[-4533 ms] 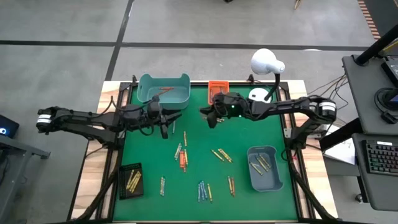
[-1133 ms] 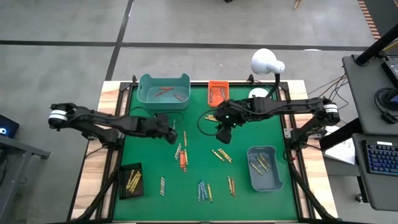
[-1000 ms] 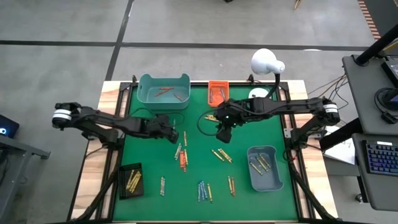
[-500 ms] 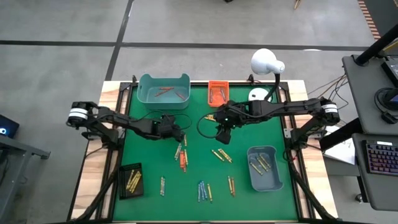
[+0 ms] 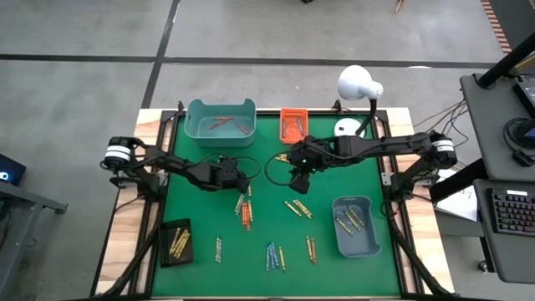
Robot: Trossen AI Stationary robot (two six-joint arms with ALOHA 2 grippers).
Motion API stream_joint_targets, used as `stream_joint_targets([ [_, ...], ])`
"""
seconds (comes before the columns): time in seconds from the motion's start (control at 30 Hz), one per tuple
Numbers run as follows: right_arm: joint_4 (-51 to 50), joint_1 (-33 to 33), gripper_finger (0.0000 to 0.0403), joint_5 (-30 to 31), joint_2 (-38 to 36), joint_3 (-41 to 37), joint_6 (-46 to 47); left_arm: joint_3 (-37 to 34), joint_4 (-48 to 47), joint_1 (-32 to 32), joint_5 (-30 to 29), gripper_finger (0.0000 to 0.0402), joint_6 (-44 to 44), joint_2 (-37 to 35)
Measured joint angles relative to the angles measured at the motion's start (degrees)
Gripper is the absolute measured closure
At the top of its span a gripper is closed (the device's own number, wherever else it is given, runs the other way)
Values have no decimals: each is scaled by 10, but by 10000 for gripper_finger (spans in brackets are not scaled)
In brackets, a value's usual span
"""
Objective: Sort crayons
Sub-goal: Put the blue crayon into the orange bin
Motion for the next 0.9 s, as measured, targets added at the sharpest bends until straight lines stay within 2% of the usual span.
stream_joint_targets([
  [0.4, 29, 0, 241, 0, 0, -14, 0, -1, -4, 0, -11, 387, 0, 4],
  [0.57, 47, 0, 241, 0, 0, -19, -6, -2, -5, -2, -6, 396, 17, -14],
  [0.8, 128, 0, 241, -1, 0, -65, -25, -5, -11, -14, 18, 400, 112, -120],
  [0.9, 200, 0, 241, -1, 0, -101, -30, -5, -6, -22, 17, 400, 173, -182],
])
